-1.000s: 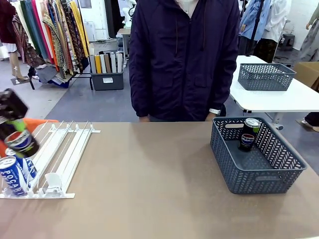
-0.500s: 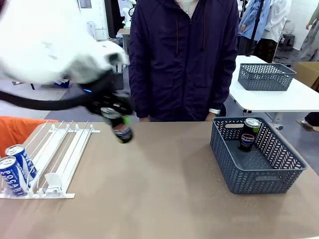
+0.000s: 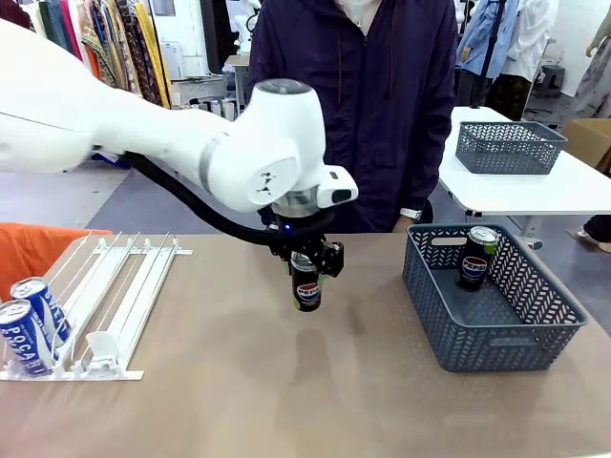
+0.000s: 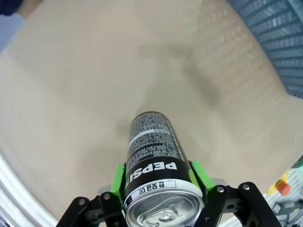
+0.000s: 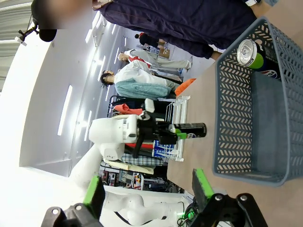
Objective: Retrieve and store the cans from the dispenser.
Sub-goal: Pick up the last remaining can from one row of the Automatic Can Dispenser and place it in the middle of the table.
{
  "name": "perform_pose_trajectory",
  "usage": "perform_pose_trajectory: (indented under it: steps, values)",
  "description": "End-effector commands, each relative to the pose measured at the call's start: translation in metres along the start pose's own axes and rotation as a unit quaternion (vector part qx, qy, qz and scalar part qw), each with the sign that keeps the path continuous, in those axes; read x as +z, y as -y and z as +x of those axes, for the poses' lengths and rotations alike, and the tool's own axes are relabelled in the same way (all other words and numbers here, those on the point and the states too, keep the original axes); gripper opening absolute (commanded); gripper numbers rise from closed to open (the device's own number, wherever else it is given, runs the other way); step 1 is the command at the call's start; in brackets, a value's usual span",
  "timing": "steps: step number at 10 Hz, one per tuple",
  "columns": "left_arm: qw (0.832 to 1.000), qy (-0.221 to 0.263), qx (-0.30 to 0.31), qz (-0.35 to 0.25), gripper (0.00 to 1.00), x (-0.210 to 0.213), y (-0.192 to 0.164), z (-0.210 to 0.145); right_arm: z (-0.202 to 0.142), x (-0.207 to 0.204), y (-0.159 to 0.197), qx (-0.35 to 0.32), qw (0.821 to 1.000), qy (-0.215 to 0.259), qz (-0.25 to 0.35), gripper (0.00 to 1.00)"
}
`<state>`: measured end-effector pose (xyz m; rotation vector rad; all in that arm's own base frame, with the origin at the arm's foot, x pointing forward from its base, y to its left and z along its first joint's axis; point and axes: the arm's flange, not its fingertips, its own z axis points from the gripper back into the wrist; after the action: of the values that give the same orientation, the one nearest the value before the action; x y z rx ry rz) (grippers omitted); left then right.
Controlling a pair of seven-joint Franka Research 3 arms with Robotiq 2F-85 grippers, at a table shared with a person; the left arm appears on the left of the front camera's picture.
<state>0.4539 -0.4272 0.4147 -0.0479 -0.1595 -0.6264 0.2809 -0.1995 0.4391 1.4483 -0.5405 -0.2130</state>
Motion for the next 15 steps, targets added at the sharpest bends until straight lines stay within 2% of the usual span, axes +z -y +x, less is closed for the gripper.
perform_pose_trajectory:
  steps: [1, 6, 7, 8, 11, 12, 13, 15]
  values:
    - [0.999, -0.021, -0.025, -0.003, 0.0, 0.0, -0.004, 0.009, -0.001, 0.001, -0.002, 0.008, 1.0, -0.004, 0.001, 1.0]
    - [0.999, -0.041, -0.017, -0.011, 0.0, -0.01, -0.007, 0.009, -0.001, 0.001, -0.002, 0.008, 1.0, -0.004, 0.001, 1.0]
    - [0.999, -0.043, -0.017, -0.014, 0.38, -0.01, -0.008, 0.01, -0.001, 0.001, -0.002, 0.008, 1.0, -0.004, 0.001, 1.0]
    - [0.999, -0.045, -0.017, -0.014, 0.98, -0.011, -0.007, 0.009, -0.001, 0.001, -0.002, 0.008, 1.0, -0.004, 0.001, 1.0]
    - [0.999, -0.036, -0.012, -0.02, 1.0, -0.006, -0.008, 0.006, -0.001, 0.001, -0.002, 0.008, 1.0, -0.004, 0.001, 1.0]
    - [1.0, -0.016, -0.009, -0.016, 1.0, 0.01, -0.008, 0.001, -0.001, 0.001, -0.002, 0.008, 1.0, -0.004, 0.001, 1.0]
    - [0.999, 0.037, 0.005, -0.009, 1.0, 0.06, -0.01, -0.019, -0.001, 0.001, -0.002, 0.008, 1.0, -0.004, 0.001, 1.0]
    - [0.995, 0.098, 0.034, -0.013, 1.0, 0.139, -0.03, -0.061, -0.001, 0.001, -0.002, 0.008, 1.0, -0.004, 0.001, 1.0]
